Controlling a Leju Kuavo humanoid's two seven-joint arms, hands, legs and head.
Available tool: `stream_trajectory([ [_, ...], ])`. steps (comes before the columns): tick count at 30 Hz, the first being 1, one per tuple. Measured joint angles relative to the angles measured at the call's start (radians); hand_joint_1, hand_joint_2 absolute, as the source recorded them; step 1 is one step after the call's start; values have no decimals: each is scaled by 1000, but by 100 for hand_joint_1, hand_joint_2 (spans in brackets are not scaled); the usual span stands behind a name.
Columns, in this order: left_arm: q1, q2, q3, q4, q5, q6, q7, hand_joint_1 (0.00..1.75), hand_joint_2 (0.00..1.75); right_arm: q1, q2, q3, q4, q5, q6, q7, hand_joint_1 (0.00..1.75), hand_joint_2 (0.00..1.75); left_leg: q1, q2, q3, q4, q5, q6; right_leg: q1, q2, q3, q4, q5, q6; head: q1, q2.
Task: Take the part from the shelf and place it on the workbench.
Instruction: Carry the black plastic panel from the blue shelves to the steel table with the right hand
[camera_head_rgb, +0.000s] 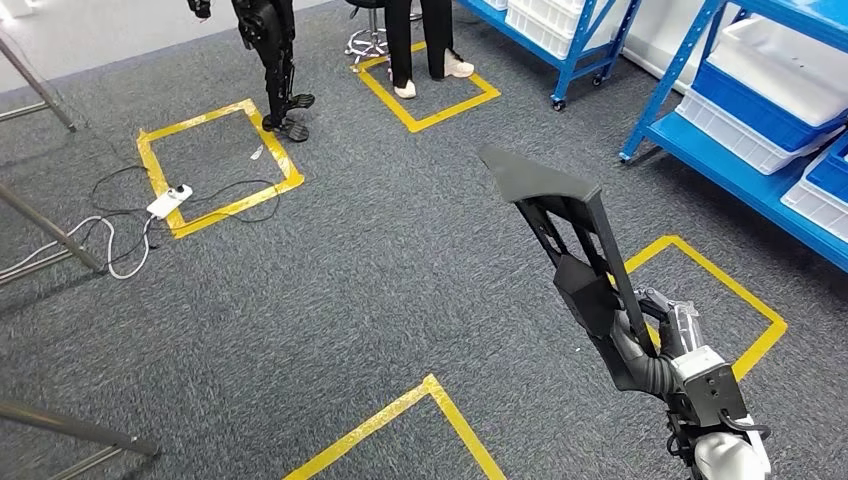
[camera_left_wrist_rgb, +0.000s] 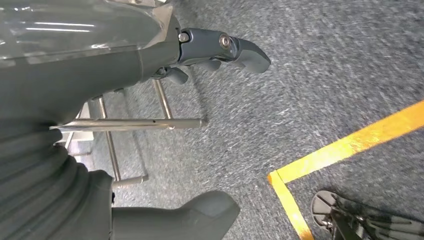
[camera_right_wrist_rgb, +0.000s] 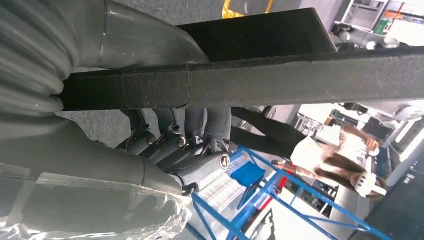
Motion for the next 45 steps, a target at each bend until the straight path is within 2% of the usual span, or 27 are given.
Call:
stream_trajectory([
  [1,0,0,-1,0,2,0,0,0,175,2,1,0,0,1,0,0,175,175,-2,-6,-1,0,0,1,0,2,-19,32,-5,3,0,0],
  [2,0,-1,-2,0,4,1,0,0,175,2,2,0,0,2,1,0,175,175,-3,-12,-1,0,1,1,1,3,-16,20,7,9,0,0],
  [4,0,-3,-5,0,6,2,0,0,175,0,3,1,0,4,2,0,175,175,-4,-25,2,1,1,1,1,13,46,-109,67,20,0,0],
  [5,0,-4,-6,0,7,2,0,0,175,-2,3,1,0,5,3,0,175,175,-6,-31,3,2,1,-1,3,21,80,-180,95,20,0,0],
  [7,0,-5,-6,0,10,3,0,0,175,-8,3,1,1,6,5,0,175,175,-9,-39,1,4,1,-6,7,29,117,-259,124,11,0,0],
  [9,1,-6,-7,0,11,5,-1,0,175,-13,3,2,1,6,6,0,175,175,-9,-44,-3,3,4,-15,9,22,120,-265,130,0,0,0],
  [11,1,-5,-7,0,12,7,-1,0,175,-17,3,3,1,6,6,0,175,175,-6,-38,-10,18,-8,-25,0,13,123,-272,137,-13,-1,0],
  [13,1,-6,-7,0,12,8,-1,0,175,-21,4,3,1,6,6,0,175,175,0,-17,-46,98,-58,-37,-8,3,126,-277,140,-27,-5,0],
  [15,1,-7,-8,0,11,7,-2,0,175,-21,3,3,3,6,6,0,175,175,8,0,-112,236,-124,-49,-6,-8,126,-277,139,-32,-8,0],
  [16,1,-8,-9,0,10,6,-2,0,175,-20,3,3,4,6,6,0,175,175,12,3,-139,287,-140,-54,-5,-13,126,-277,139,-32,-8,0],
  [17,2,-8,-12,0,8,4,-3,0,175,-17,3,3,4,6,6,0,175,175,17,5,-148,302,-135,-58,-5,-19,126,-277,139,-32,-8,0],
  [18,2,-7,-14,0,6,3,-4,0,175,-14,3,2,5,5,6,0,175,175,21,9,-135,274,-113,-62,-5,-24,127,-277,138,-31,-8,0],
  [20,2,-6,-19,0,3,0,-6,0,175,-8,3,1,4,4,6,0,175,175,28,29,-62,134,-48,-65,-6,-31,130,-276,135,-26,-8,0],
  [22,1,-5,-22,0,2,-1,-7,0,175,-2,2,-1,1,2,5,-1,175,175,25,43,-6,28,-14,-59,0,-37,131,-275,130,-17,-7,0],
  [26,0,-4,-24,0,1,-2,-8,0,175,9,1,-3,-4,0,5,-2,175,175,13,29,5,-2,-5,-29,5,-45,131,-273,124,8,-5,0],
  [27,0,-3,-26,0,0,-4,-8,0,175,13,1,-5,-7,-1,5,-2,175,175,13,25,8,-8,0,-20,4,-37,122,-252,110,9,-5,0],
  [29,-2,-1,-31,0,-1,-7,-10,0,175,26,1,-13,-15,-3,4,-3,175,175,14,15,12,-16,5,-9,-1,-12,70,-141,55,3,-2,0],
  [31,-2,2,-36,0,-2,-9,-10,0,175,44,2,-23,-19,-3,4,-3,175,175,13,2,10,-16,6,-6,-1,2,2,-6,5,2,0,0],
  [32,-2,2,-38,0,-2,-10,-10,0,175,53,2,-26,-22,-3,4,-2,175,175,12,-5,10,-16,5,-6,-1,4,-13,19,2,7,0,0],
  [33,-2,2,-41,0,-3,-11,-10,0,175,61,3,-28,-25,-3,3,-2,175,175,11,-13,11,-15,5,-7,-1,5,-7,3,16,15,0,0],
  [35,-2,2,-45,0,-6,-12,-10,0,175,72,4,-34,-35,-4,3,-2,175,175,11,-26,12,-13,4,-9,-5,13,56,-136,77,30,1,0],
  [36,-2,3,-47,0,-7,-12,-11,0,175,75,5,-38,-39,-5,3,-2,175,175,9,-32,12,-10,3,-12,-6,20,88,-204,103,32,1,0],
  [38,-2,4,-50,0,-7,-13,-11,0,175,81,6,-45,-47,-6,3,-2,175,175,5,-40,8,-7,1,-21,-4,27,118,-270,130,22,1,0],
  [39,-2,4,-51,0,-8,-13,-12,0,175,84,7,-47,-50,-7,2,-2,175,175,4,-42,6,-6,2,-25,0,25,118,-269,132,14,1,0],
  [41,-1,6,-55,0,-9,-13,-13,0,175,90,9,-48,-59,-9,2,-3,175,175,7,-38,2,0,-3,-34,-5,18,119,-271,137,1,0,0],
  [43,-2,8,-58,0,-10,-14,-13,0,175,96,11,-50,-70,-10,2,-3,175,175,10,-16,-21,53,-39,-44,-9,11,122,-274,139,-15,-3,0],
  [45,-2,8,-62,0,-10,-14,-13,0,175,103,13,-52,-78,-11,2,-3,175,175,12,4,-81,183,-106,-52,-5,2,123,-274,138,-26,-6,0],
])
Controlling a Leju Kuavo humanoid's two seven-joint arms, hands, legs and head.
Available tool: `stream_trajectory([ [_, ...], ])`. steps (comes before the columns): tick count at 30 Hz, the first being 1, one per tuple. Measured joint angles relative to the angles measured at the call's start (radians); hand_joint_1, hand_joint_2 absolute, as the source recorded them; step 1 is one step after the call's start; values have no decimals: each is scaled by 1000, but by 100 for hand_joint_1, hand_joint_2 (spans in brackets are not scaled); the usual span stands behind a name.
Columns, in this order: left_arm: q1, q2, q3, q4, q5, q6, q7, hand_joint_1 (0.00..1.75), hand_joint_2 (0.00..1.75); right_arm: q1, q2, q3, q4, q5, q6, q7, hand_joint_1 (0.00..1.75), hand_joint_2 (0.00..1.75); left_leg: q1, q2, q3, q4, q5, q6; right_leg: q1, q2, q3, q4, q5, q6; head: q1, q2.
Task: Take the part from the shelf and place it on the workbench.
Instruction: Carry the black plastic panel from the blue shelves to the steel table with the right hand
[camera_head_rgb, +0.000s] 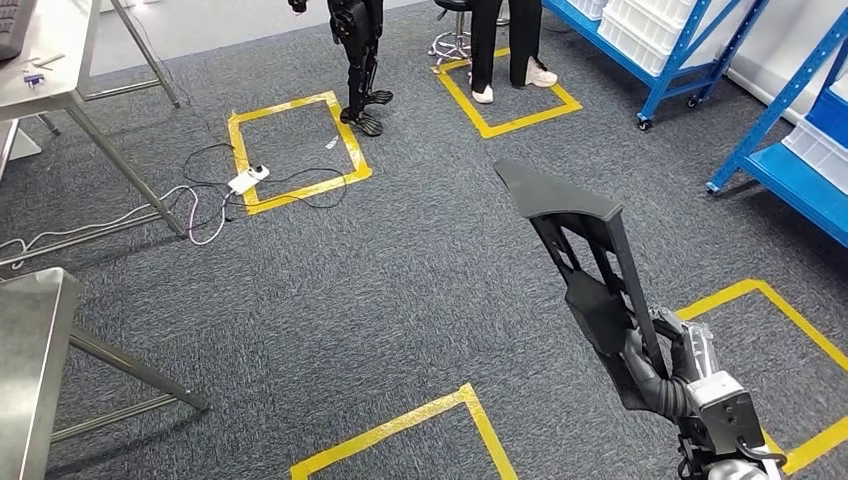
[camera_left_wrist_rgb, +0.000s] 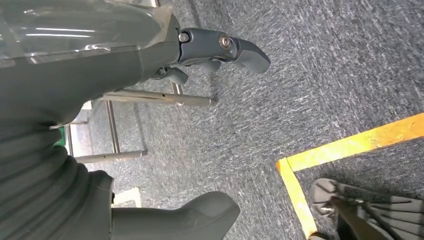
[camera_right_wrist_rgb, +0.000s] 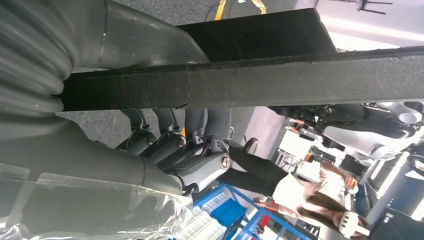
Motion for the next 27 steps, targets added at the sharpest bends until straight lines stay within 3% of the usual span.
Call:
stream_trajectory([
  [2,0,0,-3,0,0,0,0,0,175,7,3,-1,-3,0,0,0,175,175,2,4,-52,105,-34,-3,5,-10,1,0,-1,-3,0,0],
  [3,0,0,-4,0,0,0,0,0,175,10,4,-2,-4,0,1,0,175,175,2,5,-52,103,-22,-2,6,-15,2,0,-2,-3,0,0],
  [5,0,0,-4,0,0,0,0,0,175,11,7,-3,-6,0,2,0,175,175,1,15,7,-11,41,6,9,-23,5,0,-3,-4,0,0],
  [7,-2,2,-4,0,0,-1,0,0,175,10,8,-5,-8,0,3,0,175,175,-4,33,74,-138,84,17,15,-29,7,1,-6,-2,1,0],
  [8,-3,2,-4,0,0,-1,-1,0,175,9,9,-6,-8,0,4,0,175,175,-8,38,90,-171,90,21,17,-32,6,1,-7,0,1,0],
  [12,-4,4,-5,0,0,0,-2,0,175,7,10,-8,-8,0,5,0,175,175,-9,23,97,-196,102,41,17,-35,-2,15,-18,15,2,0],
  [14,-5,4,-7,0,0,0,-2,0,175,6,10,-13,-8,0,5,0,175,175,-3,15,103,-207,111,50,15,-14,-44,103,-63,14,5,0],
  [16,-5,4,-9,0,0,-1,-2,0,175,7,10,-17,-7,0,4,0,175,175,-3,6,101,-207,113,52,9,-1,-113,244,-119,13,7,0],
  [17,-5,4,-10,0,-1,-2,-2,0,175,9,10,-18,-7,0,4,1,175,175,-2,0,101,-207,113,52,6,1,-139,294,-132,18,7,0],
  [18,-4,4,-12,0,-1,-4,-2,0,175,11,10,-18,-6,0,4,1,175,175,-2,-6,101,-207,114,51,2,1,-146,306,-129,27,7,0],
  [19,-4,3,-14,0,-2,-6,-2,0,175,14,10,-19,-7,0,4,0,175,175,-1,-13,101,-206,114,49,-2,2,-133,277,-110,39,7,0],
  [21,-4,4,-17,0,-3,-9,-1,0,175,18,11,-21,-8,-1,3,0,175,175,2,-26,101,-201,112,40,-15,12,-65,131,-51,62,9,0],
  [22,-4,5,-18,0,-3,-9,-1,0,175,21,11,-22,-9,-1,3,0,175,175,2,-32,98,-195,109,33,-18,19,-35,67,-27,65,9,0],
  [24,-4,8,-19,1,0,-10,2,0,175,30,13,-24,-13,-1,3,-1,175,175,0,-41,91,-188,107,20,-17,27,-12,15,-8,55,10,0],
  [27,0,8,-20,1,10,-9,7,0,175,35,16,-24,-21,0,3,-1,175,175,7,-40,82,-178,100,7,-14,17,-12,15,0,31,9,0],
])
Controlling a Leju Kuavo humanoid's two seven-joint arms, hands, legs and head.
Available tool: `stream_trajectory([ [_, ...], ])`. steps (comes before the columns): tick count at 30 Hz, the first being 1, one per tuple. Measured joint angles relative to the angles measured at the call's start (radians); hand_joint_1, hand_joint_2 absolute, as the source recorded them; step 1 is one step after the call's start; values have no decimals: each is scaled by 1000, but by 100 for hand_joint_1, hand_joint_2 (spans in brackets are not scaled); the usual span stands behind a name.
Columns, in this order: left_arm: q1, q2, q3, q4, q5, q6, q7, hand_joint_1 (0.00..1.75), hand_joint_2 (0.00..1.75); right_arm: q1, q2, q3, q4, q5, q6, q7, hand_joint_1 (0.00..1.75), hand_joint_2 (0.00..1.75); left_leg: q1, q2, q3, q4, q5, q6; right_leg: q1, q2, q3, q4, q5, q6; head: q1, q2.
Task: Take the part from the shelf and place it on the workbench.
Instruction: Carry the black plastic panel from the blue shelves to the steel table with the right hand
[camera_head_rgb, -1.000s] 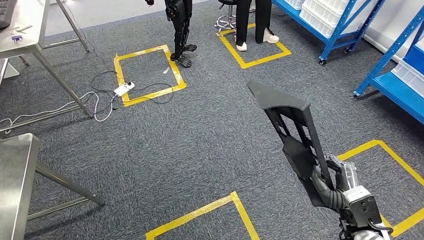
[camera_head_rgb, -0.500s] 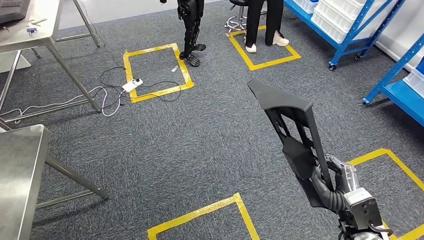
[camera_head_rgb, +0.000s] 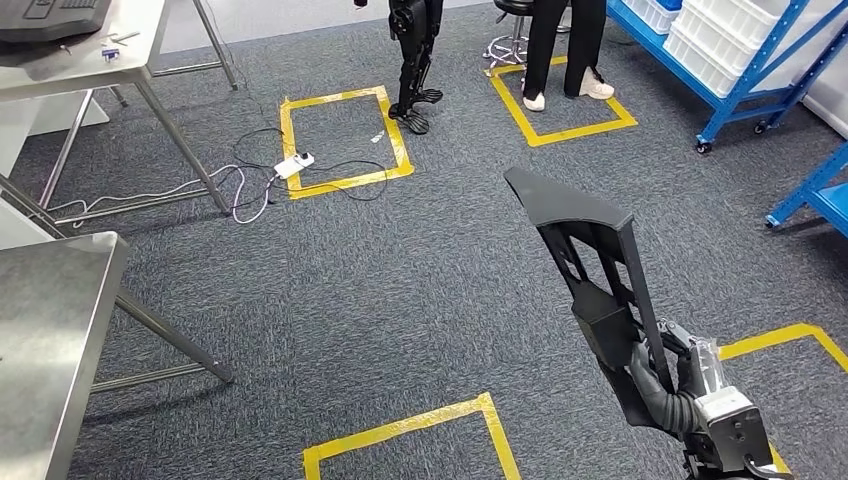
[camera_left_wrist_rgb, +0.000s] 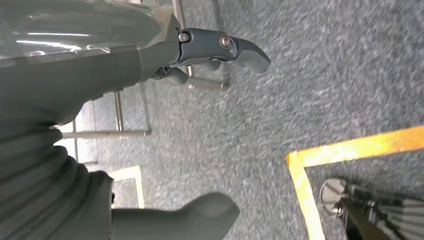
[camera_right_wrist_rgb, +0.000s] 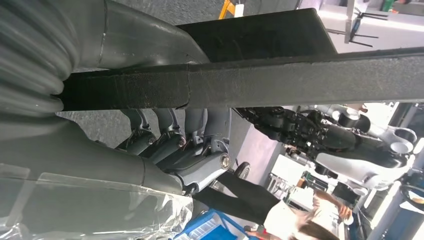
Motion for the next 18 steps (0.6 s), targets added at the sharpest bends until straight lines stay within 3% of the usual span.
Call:
stream_trajectory([
  [2,0,-1,0,0,9,3,3,0,175,-6,1,1,-2,2,0,0,175,175,3,22,-32,73,-47,-7,1,-8,1,-2,2,-16,-3,0],
  [4,-1,-3,1,0,17,7,6,0,175,-15,1,3,-1,7,0,0,175,175,3,40,-97,211,-116,-11,8,-18,0,-2,1,-25,-6,0],
  [5,-1,-3,1,0,20,10,8,0,175,-19,2,4,1,9,0,1,175,175,3,42,-125,268,-136,-10,12,-24,0,-2,0,-26,-5,0],
  [6,-1,-4,1,0,23,11,9,0,175,-25,2,6,4,11,0,1,175,175,3,43,-138,292,-137,-8,15,-29,0,-2,0,-27,-5,0],
  [7,0,-5,1,0,27,13,11,0,175,-32,3,7,7,14,1,2,175,175,2,44,-130,276,-121,-4,18,-34,0,-2,-1,-27,-5,0],
  [9,0,-7,1,0,36,16,14,0,175,-51,3,12,13,19,2,2,175,175,-3,57,-60,146,-57,10,22,-43,2,-2,-1,-27,-5,0],
  [11,-2,-8,1,0,46,20,17,0,175,-75,4,21,24,27,4,3,175,175,-13,76,0,30,-20,21,28,-50,2,-2,-1,-26,-5,0],
  [14,-2,-12,2,0,65,29,21,0,175,-117,4,44,51,41,4,4,175,175,-23,75,10,-2,-12,31,29,-60,2,-5,0,-19,-5,0],
  [16,-2,-18,2,0,76,34,25,0,175,-147,2,60,73,46,4,5,175,175,-19,66,17,-19,1,42,29,-52,-9,14,-12,-13,-5,0],
  [18,-2,-24,2,0,86,40,27,0,175,-178,0,73,101,50,4,5,175,175,-14,58,23,-32,11,49,25,-31,-54,108,-58,-16,-3,0],
])
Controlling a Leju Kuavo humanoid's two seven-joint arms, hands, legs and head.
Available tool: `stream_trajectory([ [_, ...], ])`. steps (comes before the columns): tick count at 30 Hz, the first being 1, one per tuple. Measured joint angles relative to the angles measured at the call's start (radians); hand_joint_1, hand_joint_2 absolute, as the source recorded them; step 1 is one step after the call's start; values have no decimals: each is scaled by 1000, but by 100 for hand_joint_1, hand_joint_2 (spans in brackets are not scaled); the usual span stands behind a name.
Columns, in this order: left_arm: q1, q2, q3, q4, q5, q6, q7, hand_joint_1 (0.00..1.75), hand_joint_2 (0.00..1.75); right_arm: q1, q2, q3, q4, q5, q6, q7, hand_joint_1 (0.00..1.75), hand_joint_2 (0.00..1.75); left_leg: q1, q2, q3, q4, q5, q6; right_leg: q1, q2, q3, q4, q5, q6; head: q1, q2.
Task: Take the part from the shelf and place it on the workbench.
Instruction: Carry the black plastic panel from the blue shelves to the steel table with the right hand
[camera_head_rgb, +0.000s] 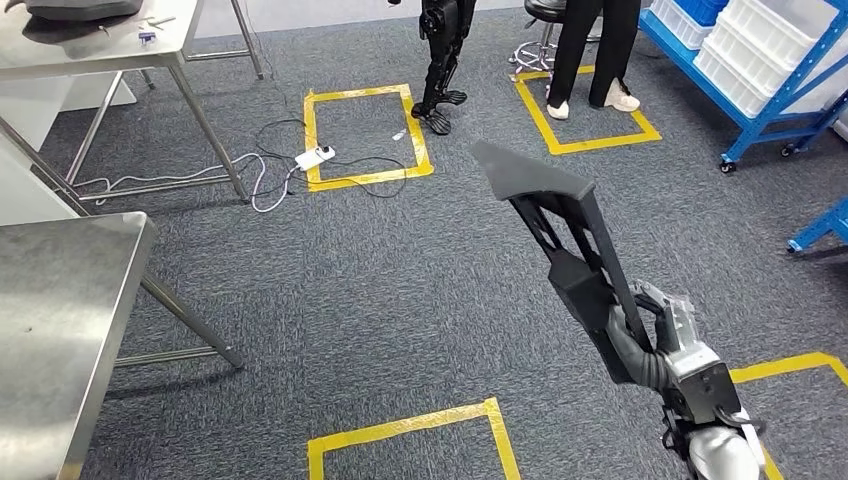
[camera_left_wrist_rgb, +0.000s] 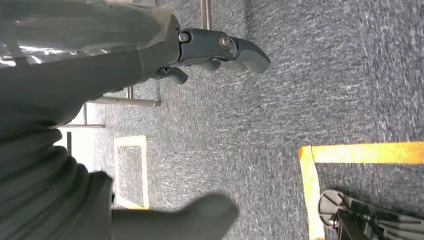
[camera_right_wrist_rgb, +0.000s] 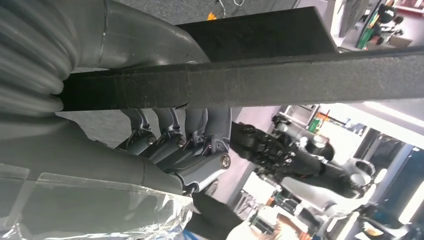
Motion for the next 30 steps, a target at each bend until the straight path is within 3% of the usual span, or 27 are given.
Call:
stream_trajectory([
  [2,0,-5,0,0,8,5,3,0,175,-19,-2,12,26,3,0,0,175,175,0,-11,-2,-1,2,2,-5,11,-62,132,-51,-1,1,0],
  [3,1,-8,0,0,11,7,4,0,175,-25,-2,18,37,5,0,0,175,175,0,-18,-3,0,2,2,-8,12,-80,167,-59,5,1,0],
  [4,1,-11,0,0,13,9,6,0,175,-31,-2,25,47,6,-1,0,175,175,1,-26,-3,0,2,1,-11,13,-79,165,-51,14,1,0],
  [6,2,-17,1,0,18,12,7,0,175,-45,-2,37,61,10,-3,1,175,175,3,-41,-2,5,0,-4,-21,18,-22,45,6,37,1,0],
  [8,2,-21,1,0,23,13,8,0,175,-61,0,47,71,16,-5,1,175,175,2,-53,-6,15,-5,-15,-24,30,37,-77,51,44,2,0],
  [11,4,-24,4,1,32,16,10,0,175,-81,3,64,84,23,-9,2,175,175,3,-62,-16,23,-6,-29,-20,32,51,-108,60,29,1,0],
  [13,6,-28,7,1,38,20,11,0,175,-96,5,75,91,25,-10,3,175,175,7,-52,-24,39,-19,-37,-21,26,52,-110,62,16,-1,0],
  [15,6,-31,10,2,42,24,12,0,175,-109,5,81,96,25,-10,3,175,175,11,-29,-64,124,-68,-46,-22,18,54,-112,62,1,-6,0],
  [17,6,-34,10,2,43,25,12,0,175,-113,5,82,100,25,-10,3,175,175,12,-16,-134,262,-126,-51,-17,7,54,-112,60,-6,-10,0],
  [18,6,-35,10,2,43,25,13,0,175,-114,5,82,102,24,-10,3,175,175,13,-15,-161,310,-138,-51,-14,2,54,-112,59,-8,-10,0],
  [19,7,-36,10,2,44,25,14,0,175,-114,5,82,104,24,-10,3,175,175,13,-15,-170,320,-130,-49,-11,-4,55,-112,59,-9,-10,0],
  [20,7,-37,10,3,44,25,15,0,175,-114,5,82,105,24,-10,3,175,175,13,-13,-158,289,-104,-46,-10,-8,56,-112,58,-9,-10,0],
  [22,7,-37,10,5,45,25,15,0,175,-114,6,82,105,23,-10,3,175,175,10,4,-90,151,-38,-36,-6,-16,60,-112,56,-10,-10,0],
  [24,6,-38,10,7,47,24,16,0,175,-115,6,82,105,23,-9,3,175,175,2,21,-42,52,-8,-29,0,-21,59,-112,53,-8,-9,0],
  [26,6,-39,10,8,52,24,18,0,175,-117,8,82,105,22,-5,3,175,175,-6,20,-38,34,-8,-24,2,-28,58,-114,52,-2,-8,0],
  [28,6,-41,10,9,58,23,22,0,175,-121,11,84,107,23,-1,3,175,175,-3,10,-31,22,0,-14,3,-26,52,-96,45,5,-8,0],
  [30,5,-45,10,11,62,25,24,0,175,-128,12,85,111,23,-1,4,175,175,2,1,-22,10,8,-3,3,-7,16,-18,8,3,-7,0],
])
